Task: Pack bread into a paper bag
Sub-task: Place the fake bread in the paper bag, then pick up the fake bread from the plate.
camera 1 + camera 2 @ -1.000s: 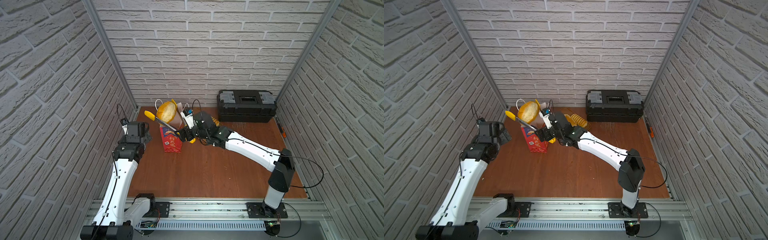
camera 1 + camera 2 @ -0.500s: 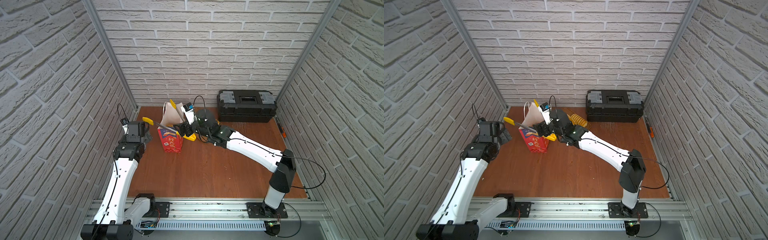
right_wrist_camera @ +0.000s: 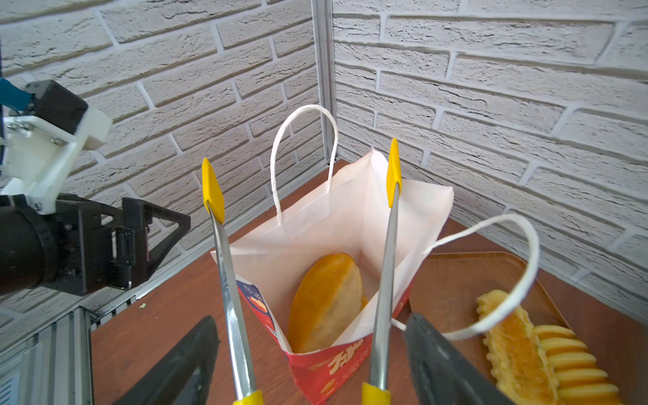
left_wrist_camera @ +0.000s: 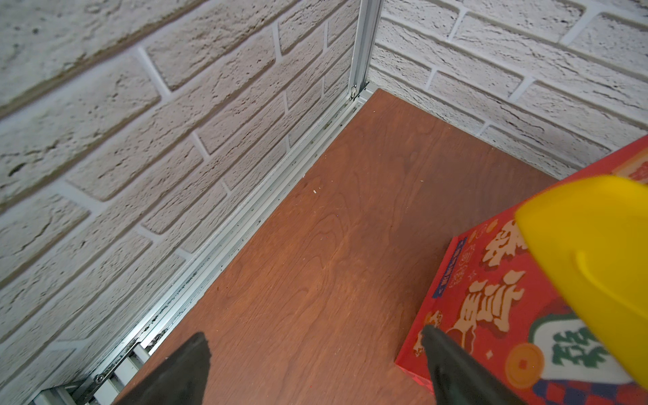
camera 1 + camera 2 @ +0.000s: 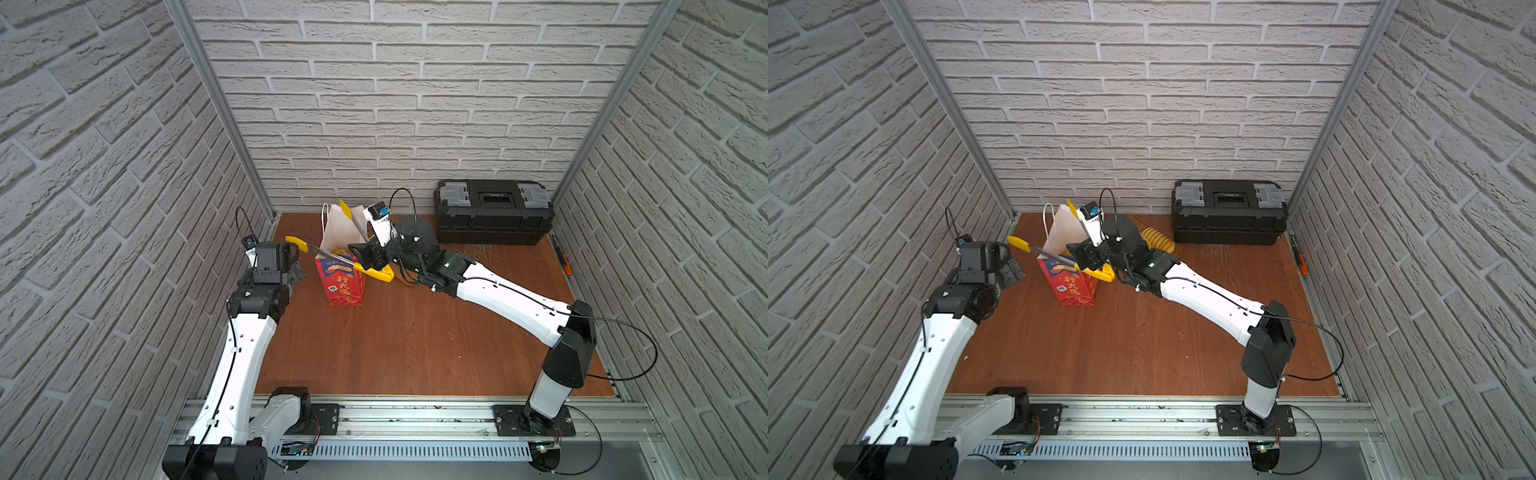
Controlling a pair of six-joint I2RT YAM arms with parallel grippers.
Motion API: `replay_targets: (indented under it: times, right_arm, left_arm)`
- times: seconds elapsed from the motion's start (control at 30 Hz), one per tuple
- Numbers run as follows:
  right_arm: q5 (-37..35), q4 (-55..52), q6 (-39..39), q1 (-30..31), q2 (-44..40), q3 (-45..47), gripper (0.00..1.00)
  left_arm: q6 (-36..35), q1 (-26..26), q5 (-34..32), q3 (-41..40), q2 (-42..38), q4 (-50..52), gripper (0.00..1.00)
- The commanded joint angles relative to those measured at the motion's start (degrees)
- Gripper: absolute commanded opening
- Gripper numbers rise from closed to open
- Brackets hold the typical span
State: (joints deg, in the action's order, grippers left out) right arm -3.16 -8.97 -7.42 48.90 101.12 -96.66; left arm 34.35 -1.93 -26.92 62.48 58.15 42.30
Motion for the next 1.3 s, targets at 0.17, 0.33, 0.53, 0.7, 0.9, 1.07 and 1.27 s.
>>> replay_targets:
  times: [0.17,0.33,0.53,0.7,0.9,1.07,1.27]
  right_arm:
    - [3.7,-6.8,8.3,0.3,-5.7,2.1,0.93]
    - [3.4,-13.7,11.7,0.3,-5.6,1.8,0.98]
    - [3.5,-16.2,13.4,0.2,-3.0,0.9,1.0]
    - [4.0,-16.1,13.7,0.2,-0.6,-1.1,1.0]
    - [3.7,-17.4,13.9,0.1,2.8,-4.2,1.0]
    - [2.8,-15.0,13.2,0.0,2.9,-4.1,0.99]
    - [2.0,-13.4,12.7,-0.2,2.9,-4.0,0.93]
  left_arm:
    - [0.1,0.4,0.0,-1.0,0.1,-1.4,0.97]
    - [0.2,0.4,0.0,-1.4,-0.5,-1.5,0.97]
    - [0.3,0.5,0.1,-1.2,-0.4,-1.2,0.97]
    - [0.2,0.5,0.0,-1.4,-0.4,-1.3,0.97]
    - [0.2,0.7,0.0,-1.7,-0.2,-1.4,0.97]
    - [0.1,0.9,0.0,-1.7,-0.3,-1.5,0.97]
    - [0.1,1.1,0.1,-1.8,0.0,-1.6,0.97]
